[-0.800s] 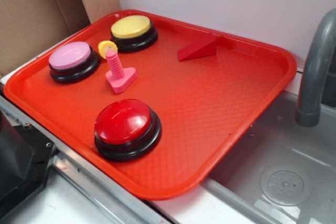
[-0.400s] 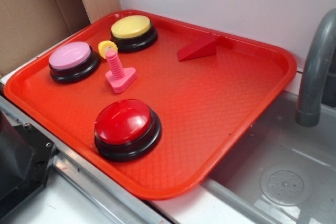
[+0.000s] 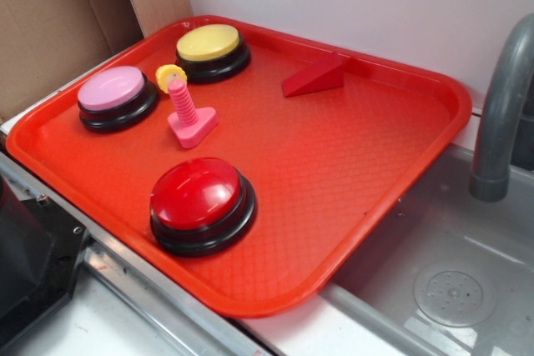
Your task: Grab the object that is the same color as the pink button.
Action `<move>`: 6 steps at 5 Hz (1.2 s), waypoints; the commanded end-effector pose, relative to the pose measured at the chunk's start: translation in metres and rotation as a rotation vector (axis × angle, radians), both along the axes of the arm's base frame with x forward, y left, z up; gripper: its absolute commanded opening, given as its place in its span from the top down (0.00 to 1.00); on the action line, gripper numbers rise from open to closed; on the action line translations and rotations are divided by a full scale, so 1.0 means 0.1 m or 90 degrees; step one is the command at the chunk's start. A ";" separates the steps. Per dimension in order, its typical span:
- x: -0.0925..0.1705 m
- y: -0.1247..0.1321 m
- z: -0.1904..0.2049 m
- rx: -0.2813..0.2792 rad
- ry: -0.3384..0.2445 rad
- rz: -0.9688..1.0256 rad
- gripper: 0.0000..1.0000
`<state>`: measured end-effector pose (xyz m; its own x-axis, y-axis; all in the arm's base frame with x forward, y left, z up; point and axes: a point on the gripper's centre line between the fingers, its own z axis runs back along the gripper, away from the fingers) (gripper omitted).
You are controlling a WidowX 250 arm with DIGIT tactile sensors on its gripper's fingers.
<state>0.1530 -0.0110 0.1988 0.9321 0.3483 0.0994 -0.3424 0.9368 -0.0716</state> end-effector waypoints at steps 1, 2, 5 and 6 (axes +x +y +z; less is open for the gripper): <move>0.38 0.26 -0.39 0.043 -0.002 0.189 0.00; 0.50 0.28 -0.64 0.056 -0.007 0.238 0.00; 0.66 0.36 -1.23 0.064 -0.020 0.329 0.00; 0.70 0.35 -1.35 0.065 -0.023 0.333 0.00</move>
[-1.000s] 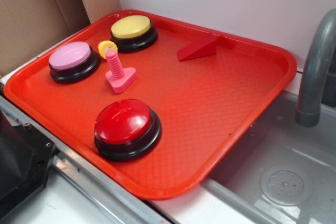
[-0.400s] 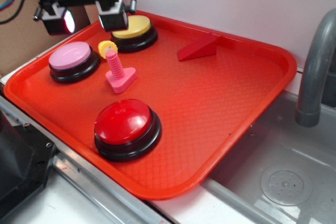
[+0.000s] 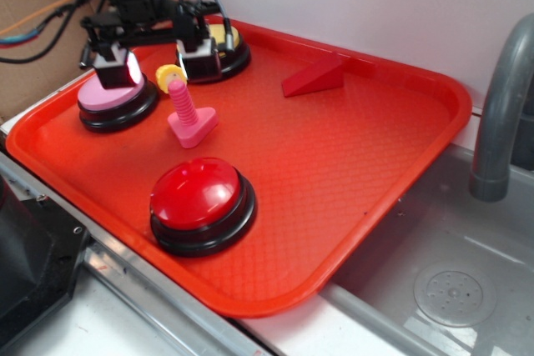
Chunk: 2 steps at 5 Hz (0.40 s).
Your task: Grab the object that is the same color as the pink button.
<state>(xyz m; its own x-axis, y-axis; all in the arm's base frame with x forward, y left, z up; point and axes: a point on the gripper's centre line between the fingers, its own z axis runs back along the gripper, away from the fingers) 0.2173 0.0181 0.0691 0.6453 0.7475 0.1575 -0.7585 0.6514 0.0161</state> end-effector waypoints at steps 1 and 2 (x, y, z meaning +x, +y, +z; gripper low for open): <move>0.08 0.09 -0.13 0.007 -0.015 0.017 0.00; 0.07 0.10 -0.18 0.021 -0.017 0.024 1.00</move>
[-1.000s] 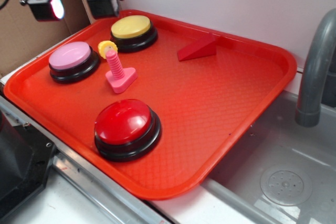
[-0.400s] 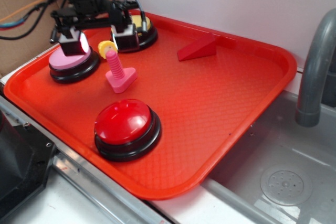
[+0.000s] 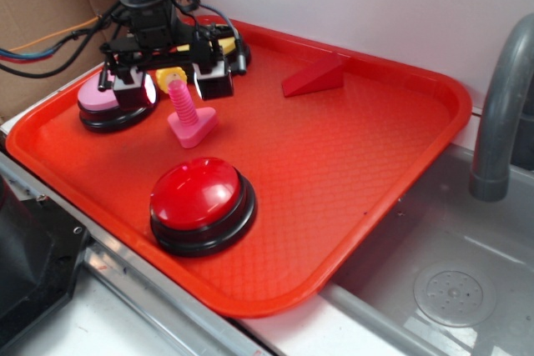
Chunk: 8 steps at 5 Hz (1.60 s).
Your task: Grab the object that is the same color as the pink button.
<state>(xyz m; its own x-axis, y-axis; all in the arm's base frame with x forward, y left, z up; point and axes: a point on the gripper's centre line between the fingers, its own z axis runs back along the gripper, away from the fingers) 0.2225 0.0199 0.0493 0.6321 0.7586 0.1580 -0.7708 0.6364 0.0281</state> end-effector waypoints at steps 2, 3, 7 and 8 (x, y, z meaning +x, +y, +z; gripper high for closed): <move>0.05 -0.03 0.15 -0.011 -0.005 -0.070 1.00; 0.06 -0.10 0.40 -0.049 0.007 -0.162 1.00; 0.01 -0.21 1.40 -0.158 -0.010 -0.504 1.00; 0.03 -0.13 1.31 -0.146 0.018 -0.447 1.00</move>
